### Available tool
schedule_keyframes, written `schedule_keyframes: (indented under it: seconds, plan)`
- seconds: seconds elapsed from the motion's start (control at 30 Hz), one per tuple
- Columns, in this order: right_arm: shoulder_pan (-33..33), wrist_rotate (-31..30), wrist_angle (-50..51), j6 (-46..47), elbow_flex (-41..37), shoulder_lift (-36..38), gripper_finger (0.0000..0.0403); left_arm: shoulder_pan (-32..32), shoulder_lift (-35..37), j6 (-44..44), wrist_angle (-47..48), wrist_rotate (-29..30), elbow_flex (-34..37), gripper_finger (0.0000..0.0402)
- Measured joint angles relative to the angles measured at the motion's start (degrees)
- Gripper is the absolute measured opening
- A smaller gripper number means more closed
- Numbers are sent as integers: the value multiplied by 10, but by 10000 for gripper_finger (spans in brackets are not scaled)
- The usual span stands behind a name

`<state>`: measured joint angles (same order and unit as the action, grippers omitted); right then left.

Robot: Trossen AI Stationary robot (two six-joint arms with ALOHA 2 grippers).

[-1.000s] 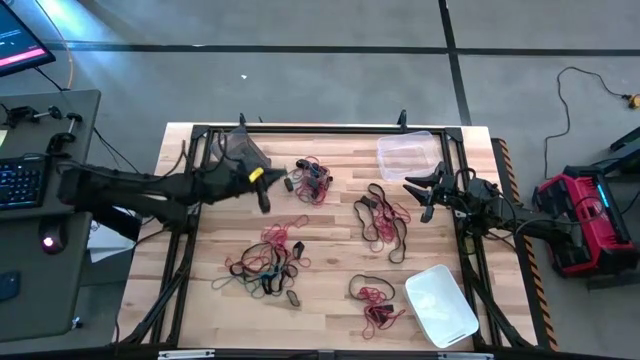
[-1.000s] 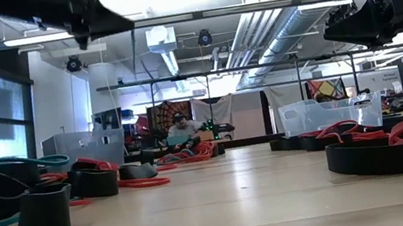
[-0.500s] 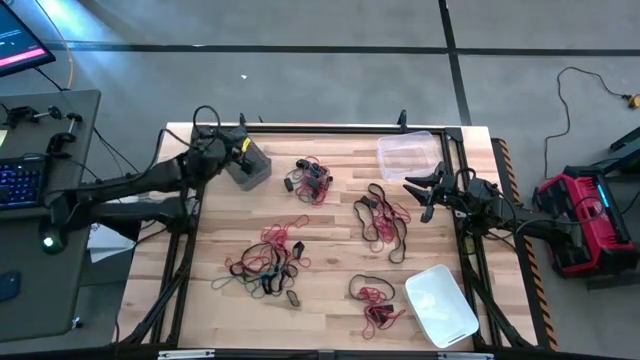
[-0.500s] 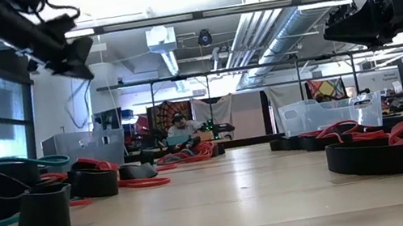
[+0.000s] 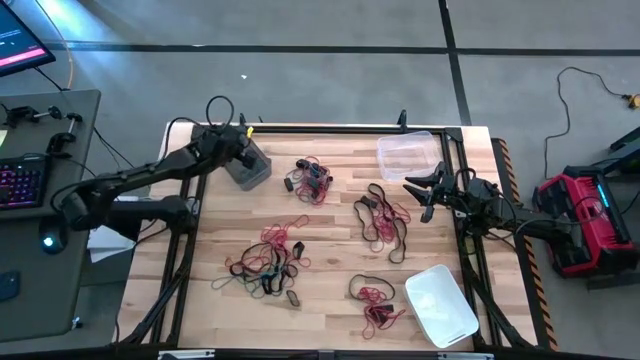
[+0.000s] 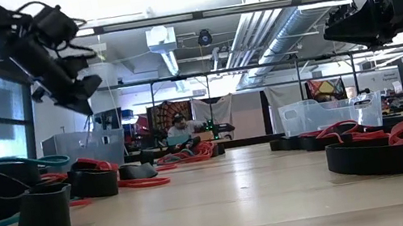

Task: Sort rubber bands into baskets
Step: Put the blue rubber band into the black bin

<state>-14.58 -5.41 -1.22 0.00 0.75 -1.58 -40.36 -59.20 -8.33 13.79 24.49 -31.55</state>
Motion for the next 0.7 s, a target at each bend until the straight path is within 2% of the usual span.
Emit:
schedule_keyframes:
  seconds: [0.1,0.27,0.57,0.7]
  plan:
    - [0,0,0,0,0,0,94,-15,-15,0,12,-6,0,0]
    - [0,0,0,0,0,0,94,-23,-28,0,21,-60,0,13]
    - [0,0,0,0,0,0,94,-11,-23,22,14,-78,0,99]
    - [0,0,-2,0,0,0,94,5,-16,40,3,-75,0,119]
